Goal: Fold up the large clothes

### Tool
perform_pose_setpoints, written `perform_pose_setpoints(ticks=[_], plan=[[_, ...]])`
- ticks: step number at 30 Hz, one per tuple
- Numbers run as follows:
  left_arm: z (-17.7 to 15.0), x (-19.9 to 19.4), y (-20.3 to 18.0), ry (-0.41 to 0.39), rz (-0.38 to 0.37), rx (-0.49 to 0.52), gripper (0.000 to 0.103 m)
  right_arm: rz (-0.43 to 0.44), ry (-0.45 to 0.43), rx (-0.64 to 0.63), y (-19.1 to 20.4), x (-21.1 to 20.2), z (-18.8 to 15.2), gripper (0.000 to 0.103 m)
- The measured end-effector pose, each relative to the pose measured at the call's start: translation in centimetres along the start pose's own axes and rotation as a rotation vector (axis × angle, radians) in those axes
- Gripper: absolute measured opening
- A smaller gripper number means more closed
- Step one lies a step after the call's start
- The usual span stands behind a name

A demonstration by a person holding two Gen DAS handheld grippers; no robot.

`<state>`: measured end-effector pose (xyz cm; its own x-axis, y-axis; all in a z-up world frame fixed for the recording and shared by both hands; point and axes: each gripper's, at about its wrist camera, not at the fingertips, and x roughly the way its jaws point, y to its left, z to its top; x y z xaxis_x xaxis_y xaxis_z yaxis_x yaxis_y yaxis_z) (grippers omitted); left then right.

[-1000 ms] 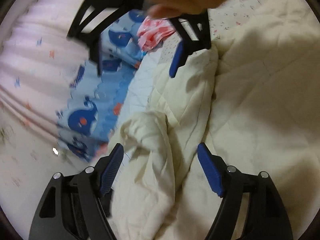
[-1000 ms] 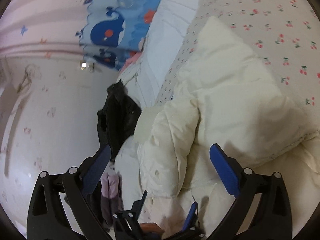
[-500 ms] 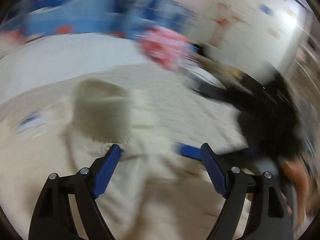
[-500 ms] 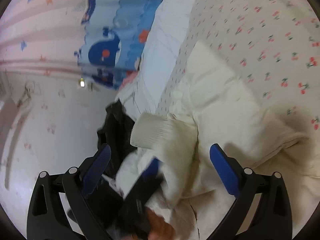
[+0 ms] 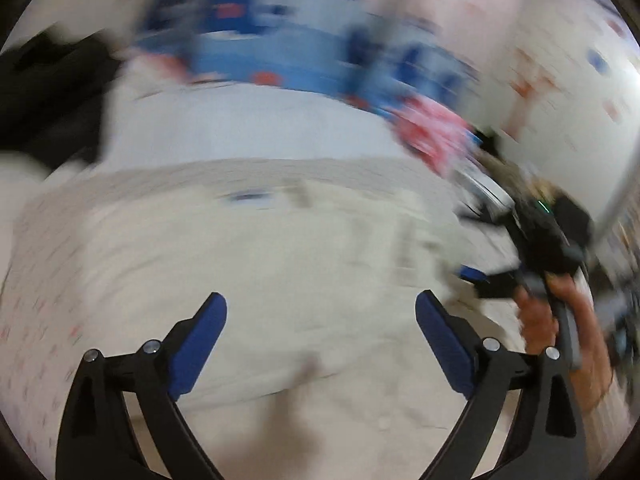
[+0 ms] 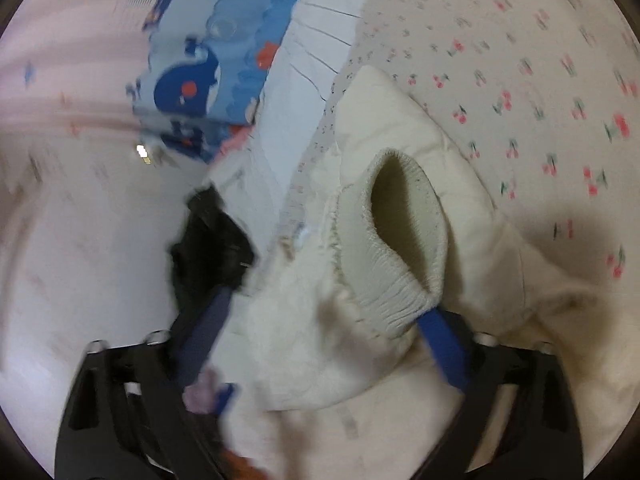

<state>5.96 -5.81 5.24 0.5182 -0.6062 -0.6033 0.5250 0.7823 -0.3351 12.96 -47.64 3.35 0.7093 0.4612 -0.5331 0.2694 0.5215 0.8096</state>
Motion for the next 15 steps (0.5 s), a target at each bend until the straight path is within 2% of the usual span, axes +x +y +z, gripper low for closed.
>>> perform_pose_setpoints(ticks=[1, 2, 3, 5, 8, 10, 12, 14, 15], plan=[[0.0, 0.0, 0.9, -0.005, 0.023, -0.034, 0.091, -0.051, -0.021, -0.039, 0.2, 0.5, -0.2, 0.027], [-0.2, 0.0, 2.4, -0.015, 0.065, -0.09, 0.091, -0.061, -0.036, -0.055, 0.3, 0.7, -0.4, 0.016], [0.1, -0.1, 3.2, -0.028, 0.09, -0.127, 0.091, -0.05, -0.073, -0.074, 0.5, 0.5, -0.7, 0.013], [0.6, -1.3, 4.2, -0.098, 0.122, -0.143, 0.091, -0.026, -0.156, -0.145, 2.5, -0.7, -1.1, 0.012], [2.2, -4.1, 4.0, -0.231, 0.148, -0.097, 0.091, 0.025, -0.337, -0.374, 8.3, -4.6, -2.5, 0.012], [3.0, -4.4, 4.0, -0.273, 0.131, -0.083, 0.095, 0.012, -0.441, -0.483, 10.7, -6.8, -3.5, 0.012], [3.0, -3.6, 4.9, -0.251, 0.119, -0.1, 0.096, -0.03, -0.426, -0.455, 9.5, -6.2, -2.6, 0.012], [2.3, -0.7, 6.6, -0.155, 0.156, -0.146, 0.096, -0.117, -0.366, -0.355, 6.0, -4.3, -1.5, 0.012], [1.7, 1.3, 7.8, -0.078, 0.179, -0.182, 0.096, -0.185, -0.285, -0.263, 2.9, -2.2, -0.6, 0.012]])
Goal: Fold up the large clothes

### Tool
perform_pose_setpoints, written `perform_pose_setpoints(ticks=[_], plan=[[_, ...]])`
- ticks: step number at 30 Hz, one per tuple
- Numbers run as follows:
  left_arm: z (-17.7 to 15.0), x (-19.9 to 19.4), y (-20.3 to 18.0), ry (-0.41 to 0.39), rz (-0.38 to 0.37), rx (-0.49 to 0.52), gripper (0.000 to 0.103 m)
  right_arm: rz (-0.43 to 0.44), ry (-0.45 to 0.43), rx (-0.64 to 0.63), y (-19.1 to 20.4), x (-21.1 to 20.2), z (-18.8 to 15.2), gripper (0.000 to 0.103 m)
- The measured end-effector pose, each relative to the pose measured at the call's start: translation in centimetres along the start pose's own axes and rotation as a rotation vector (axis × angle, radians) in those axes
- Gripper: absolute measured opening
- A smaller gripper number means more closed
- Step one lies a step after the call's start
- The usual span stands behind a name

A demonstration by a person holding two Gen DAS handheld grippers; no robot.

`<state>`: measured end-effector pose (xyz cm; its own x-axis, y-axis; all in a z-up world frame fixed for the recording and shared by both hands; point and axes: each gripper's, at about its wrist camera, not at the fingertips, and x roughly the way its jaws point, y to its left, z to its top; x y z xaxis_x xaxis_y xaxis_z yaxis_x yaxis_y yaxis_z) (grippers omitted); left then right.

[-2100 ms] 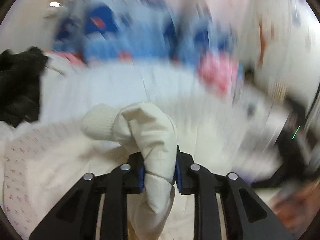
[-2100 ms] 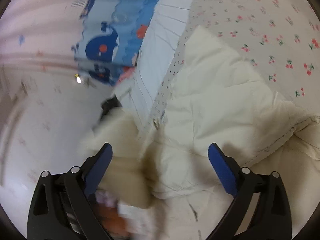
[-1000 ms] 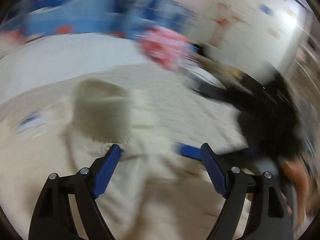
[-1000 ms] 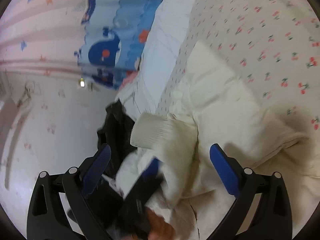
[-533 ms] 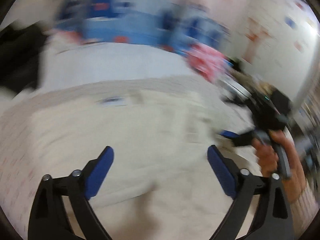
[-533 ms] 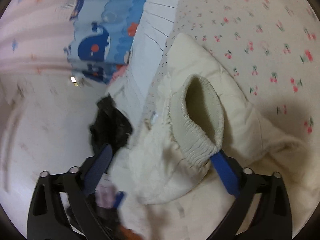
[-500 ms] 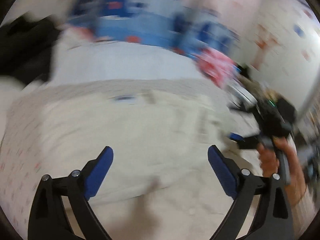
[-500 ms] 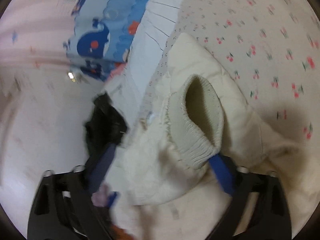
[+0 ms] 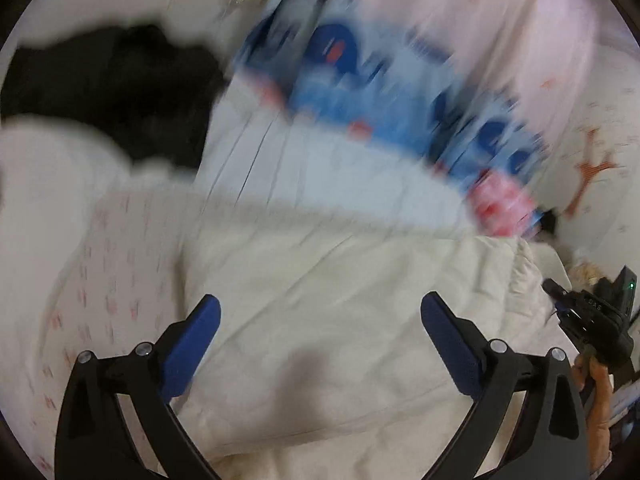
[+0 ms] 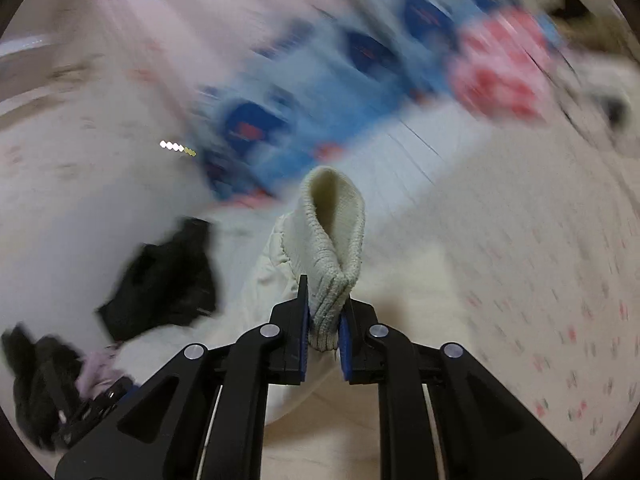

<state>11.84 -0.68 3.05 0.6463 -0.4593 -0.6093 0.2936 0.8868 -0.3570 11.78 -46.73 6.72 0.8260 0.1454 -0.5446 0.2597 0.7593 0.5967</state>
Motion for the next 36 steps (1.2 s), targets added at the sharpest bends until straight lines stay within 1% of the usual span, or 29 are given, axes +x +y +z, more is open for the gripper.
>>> perform_pose_setpoints(ticks=[1, 2, 3, 4, 5, 6, 8, 9, 10, 12, 13, 14, 15, 17, 18, 19, 20, 21, 22, 23, 24, 25, 26, 28, 29, 30, 31, 34, 36], plan=[[-1.0, 1.3, 1.4, 0.068, 0.035, -0.02, 0.096, -0.032, 0.069, 0.069, -2.1, 1.7, -0.7, 0.012], [-2.1, 3.7, 2.7, 0.163, 0.099, -0.046, 0.096, -0.046, 0.115, 0.145, -4.0, 2.9, -1.4, 0.012], [-3.0, 5.1, 3.9, 0.216, 0.116, -0.08, 0.096, -0.026, 0.157, 0.231, -5.8, 3.8, -2.0, 0.012], [-3.6, 5.6, 4.9, 0.234, 0.078, -0.135, 0.096, -0.011, 0.168, 0.28, -6.5, 3.8, -2.0, 0.012], [-3.4, 5.4, 5.4, 0.226, 0.063, -0.173, 0.096, -0.014, 0.162, 0.298, -6.4, 3.4, -1.7, 0.014], [-2.8, 4.8, 5.3, 0.209, 0.079, -0.171, 0.095, -0.048, 0.126, 0.271, -5.6, 2.3, -1.1, 0.017], [-1.0, 2.5, 4.0, 0.097, 0.094, -0.107, 0.096, -0.121, 0.035, 0.209, -4.2, 0.1, -0.1, 0.025], [-0.6, 1.4, 3.4, 0.046, 0.084, -0.077, 0.096, -0.143, -0.049, 0.17, -3.2, -1.7, 0.3, 0.032], [-0.2, 0.5, 2.8, 0.007, 0.064, -0.06, 0.096, -0.116, -0.125, 0.126, -2.0, -3.0, 0.5, 0.041], [0.3, -0.1, 2.0, -0.03, 0.013, -0.041, 0.096, -0.029, -0.179, 0.006, 0.8, -3.8, 0.7, 0.052], [0.3, 0.3, 1.8, -0.024, 0.007, -0.032, 0.096, 0.019, -0.167, -0.048, 2.0, -3.4, 0.8, 0.056], [-0.1, 1.1, 1.7, 0.004, 0.012, -0.023, 0.096, 0.081, -0.119, -0.109, 3.5, -2.4, 0.3, 0.056], [-0.6, 1.8, 2.0, 0.034, 0.024, -0.024, 0.096, 0.093, -0.072, -0.133, 4.2, -1.1, -0.2, 0.056], [-1.9, 4.4, 2.5, 0.131, 0.088, -0.029, 0.096, 0.02, 0.066, -0.145, 4.1, 2.2, -1.1, 0.056], [-2.4, 5.5, 2.8, 0.161, 0.132, -0.014, 0.096, -0.056, 0.191, -0.122, 2.6, 5.2, -2.0, 0.056], [-2.8, 6.0, 2.9, 0.168, 0.137, -0.015, 0.097, -0.063, 0.252, -0.079, 1.1, 6.8, -2.7, 0.049], [-2.8, 6.1, 3.3, 0.172, 0.112, -0.048, 0.097, -0.055, 0.268, -0.019, -0.5, 7.5, -3.1, 0.042], [-2.3, 5.9, 3.4, 0.176, 0.113, -0.067, 0.097, -0.06, 0.267, 0.025, -1.4, 7.3, -2.8, 0.03], [-1.9, 5.5, 3.4, 0.17, 0.116, -0.073, 0.097, -0.057, 0.265, 0.039, -1.3, 6.8, -2.3, 0.029], [-1.4, 4.9, 3.2, 0.134, 0.12, -0.066, 0.097, -0.053, 0.209, 0.018, -0.6, 5.6, -1.6, 0.029], [-1.0, 4.5, 2.6, 0.095, 0.132, -0.042, 0.097, -0.055, 0.153, -0.013, 0.1, 4.5, -1.1, 0.033], [-0.9, 4.1, 2.0, 0.063, 0.151, -0.01, 0.097, -0.054, 0.094, -0.055, 1.0, 3.5, -0.7, 0.047], [-0.6, 3.6, 1.2, 0.026, 0.177, 0.039, 0.097, -0.043, 0.048, -0.092, 1.8, 2.7, -0.4, 0.054], [-0.6, 3.1, 0.3, -0.022, 0.206, 0.103, 0.097, -0.06, 0.059, -0.109, 2.0, 2.6, -0.5, 0.064], [-0.8, 3.3, -0.5, -0.031, 0.227, 0.147, 0.097, -0.108, 0.106, -0.111, 1.8, 3.8, -0.5, 0.065], [-1.4, 3.6, -1.2, -0.026, 0.255, 0.19, 0.097, -0.169, 0.191, -0.107, 0.9, 5.7, -1.3, 0.066], [-2.1, 4.0, -1.7, -0.015, 0.279, 0.232, 0.097, -0.182, 0.225, -0.101, 0.1, 6.7, -2.0, 0.066], [-2.9, 5.0, -2.6, 0.005, 0.325, 0.301, 0.097, -0.205, 0.209, -0.125, 0.7, 6.1, -1.7, 0.066], [-2.8, 4.5, -3.0, -0.015, 0.328, 0.314, 0.097, -0.172, 0.114, -0.176, 2.6, 4.4, -1.5, 0.066]])
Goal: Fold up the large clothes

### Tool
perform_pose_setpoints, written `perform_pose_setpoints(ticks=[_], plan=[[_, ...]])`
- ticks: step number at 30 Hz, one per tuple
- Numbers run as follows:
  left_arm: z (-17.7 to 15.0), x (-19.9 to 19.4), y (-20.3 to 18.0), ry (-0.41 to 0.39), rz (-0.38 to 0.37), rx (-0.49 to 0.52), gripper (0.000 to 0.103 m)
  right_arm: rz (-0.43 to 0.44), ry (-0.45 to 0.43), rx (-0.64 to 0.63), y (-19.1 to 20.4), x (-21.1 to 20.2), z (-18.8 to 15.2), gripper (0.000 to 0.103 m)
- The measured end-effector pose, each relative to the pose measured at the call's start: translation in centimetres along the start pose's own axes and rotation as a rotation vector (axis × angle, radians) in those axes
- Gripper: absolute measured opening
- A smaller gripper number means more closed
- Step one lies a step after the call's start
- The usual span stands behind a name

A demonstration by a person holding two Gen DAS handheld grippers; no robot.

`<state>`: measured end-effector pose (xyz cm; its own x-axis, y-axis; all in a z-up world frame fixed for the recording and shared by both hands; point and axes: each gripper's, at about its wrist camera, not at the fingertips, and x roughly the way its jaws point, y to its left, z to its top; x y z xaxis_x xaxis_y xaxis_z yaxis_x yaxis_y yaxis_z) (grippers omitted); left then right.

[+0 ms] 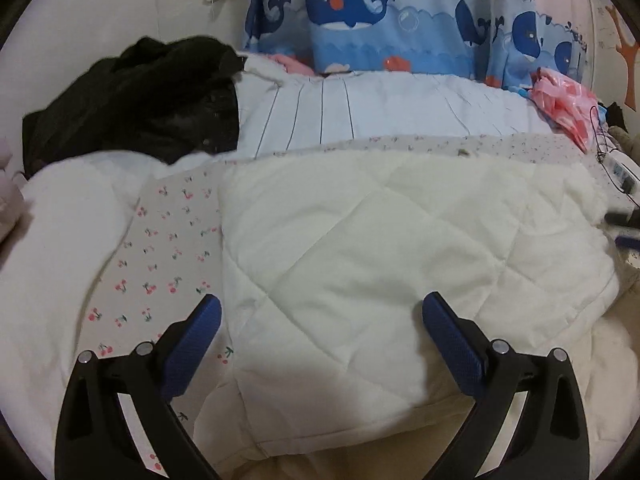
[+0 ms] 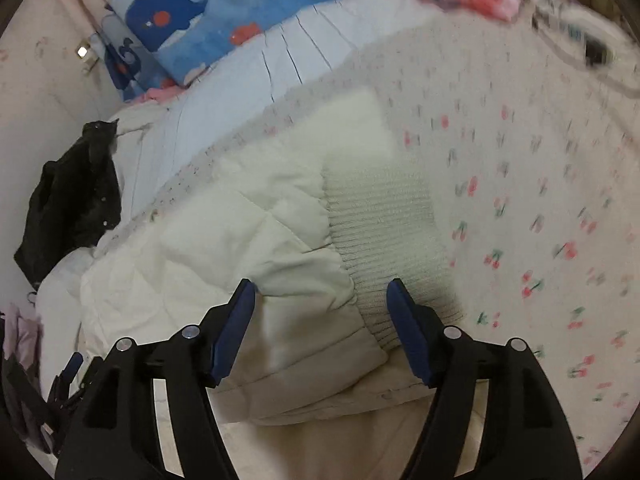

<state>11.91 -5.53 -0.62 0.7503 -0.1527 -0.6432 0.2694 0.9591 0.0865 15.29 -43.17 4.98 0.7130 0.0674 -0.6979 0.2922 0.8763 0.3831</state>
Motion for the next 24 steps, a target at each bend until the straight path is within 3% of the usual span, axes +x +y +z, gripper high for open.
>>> perform_pose_setpoints(ticks=[2, 4, 7, 10, 13, 18, 21, 24], plan=[[0.3, -0.7, -0.1, -0.031, 0.009, 0.005, 0.097, 0.009, -0.065, -0.08, 1.8, -1.7, 0.1, 0.066], [0.1, -1.4, -0.4, -0.053, 0.006, 0.026, 0.097, 0.005, -0.074, -0.128, 2.7, -1.8, -0.4, 0.069], [-0.1, -1.9, -1.4, -0.073, 0.006, 0.059, 0.097, -0.035, -0.014, -0.176, 3.7, 0.0, -1.1, 0.071], [-0.5, -2.1, -2.0, -0.077, 0.009, 0.079, 0.097, -0.079, 0.109, -0.171, 3.4, 2.7, -2.6, 0.071], [-0.6, -2.1, -2.2, -0.074, 0.009, 0.086, 0.097, -0.095, 0.108, -0.192, 3.3, 2.8, -3.1, 0.071], [-0.5, -2.3, -2.3, -0.095, 0.012, 0.094, 0.097, -0.091, 0.0, -0.207, 3.9, 0.5, -2.6, 0.072], [-0.6, -2.1, -2.5, -0.088, 0.007, 0.102, 0.097, -0.171, 0.069, -0.216, 3.6, 1.9, -2.7, 0.078], [-0.9, -1.6, -2.5, -0.064, 0.005, 0.109, 0.097, -0.175, 0.113, -0.212, 2.9, 3.2, -3.2, 0.079]])
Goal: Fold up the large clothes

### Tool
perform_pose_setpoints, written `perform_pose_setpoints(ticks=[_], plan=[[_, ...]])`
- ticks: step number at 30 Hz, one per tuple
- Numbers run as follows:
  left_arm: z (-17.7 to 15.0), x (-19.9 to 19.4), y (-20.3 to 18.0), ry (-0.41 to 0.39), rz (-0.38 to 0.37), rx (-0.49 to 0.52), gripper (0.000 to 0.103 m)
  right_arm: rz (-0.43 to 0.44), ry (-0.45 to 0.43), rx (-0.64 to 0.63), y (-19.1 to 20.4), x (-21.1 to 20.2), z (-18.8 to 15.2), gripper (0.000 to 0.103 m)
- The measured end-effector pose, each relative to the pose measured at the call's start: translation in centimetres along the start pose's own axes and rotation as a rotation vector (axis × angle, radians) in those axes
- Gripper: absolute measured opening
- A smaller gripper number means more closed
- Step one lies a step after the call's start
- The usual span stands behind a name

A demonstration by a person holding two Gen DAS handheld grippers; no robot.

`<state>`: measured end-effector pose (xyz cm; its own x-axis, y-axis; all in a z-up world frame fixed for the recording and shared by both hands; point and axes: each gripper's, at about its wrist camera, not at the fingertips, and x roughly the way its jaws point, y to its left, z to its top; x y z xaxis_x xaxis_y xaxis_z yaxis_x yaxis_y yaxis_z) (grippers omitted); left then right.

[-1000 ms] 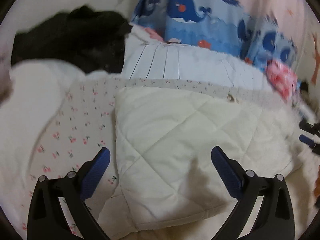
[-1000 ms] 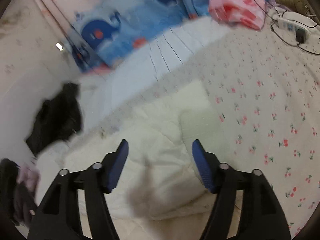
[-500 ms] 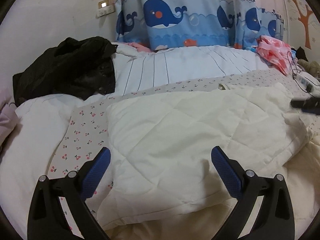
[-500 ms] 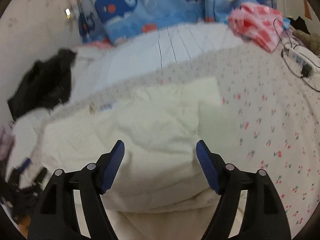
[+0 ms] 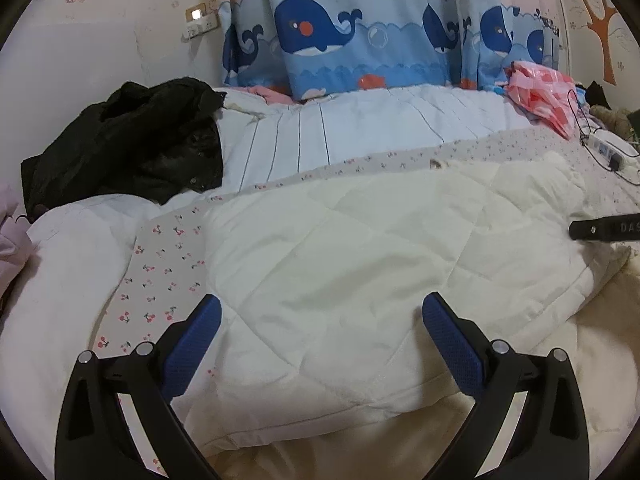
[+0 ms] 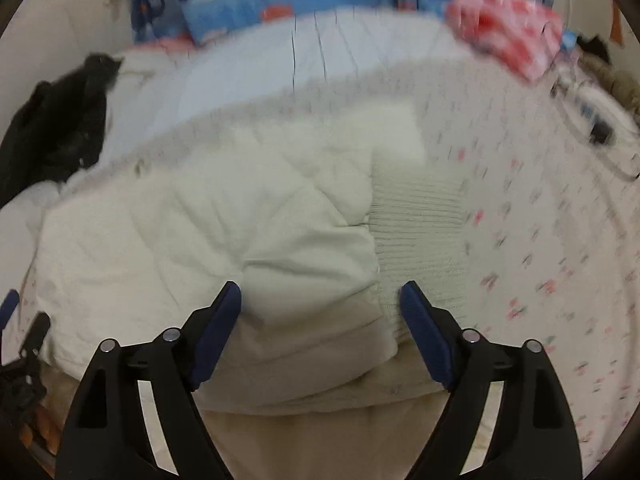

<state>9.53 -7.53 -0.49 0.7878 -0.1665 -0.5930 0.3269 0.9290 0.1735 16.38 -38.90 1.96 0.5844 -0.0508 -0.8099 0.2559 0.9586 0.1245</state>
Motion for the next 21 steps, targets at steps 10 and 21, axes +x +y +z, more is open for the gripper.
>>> perform_pose_setpoints(ticks=[10, 21], plan=[[2.2, 0.3, 1.0, -0.046, -0.008, -0.072, 0.097, -0.051, -0.232, -0.049, 0.4, -2.5, 1.6, 0.084], [2.8, 10.2, 1.5, 0.2, -0.05, -0.128, 0.098, -0.098, -0.058, -0.079, -1.7, 5.7, 3.2, 0.097]])
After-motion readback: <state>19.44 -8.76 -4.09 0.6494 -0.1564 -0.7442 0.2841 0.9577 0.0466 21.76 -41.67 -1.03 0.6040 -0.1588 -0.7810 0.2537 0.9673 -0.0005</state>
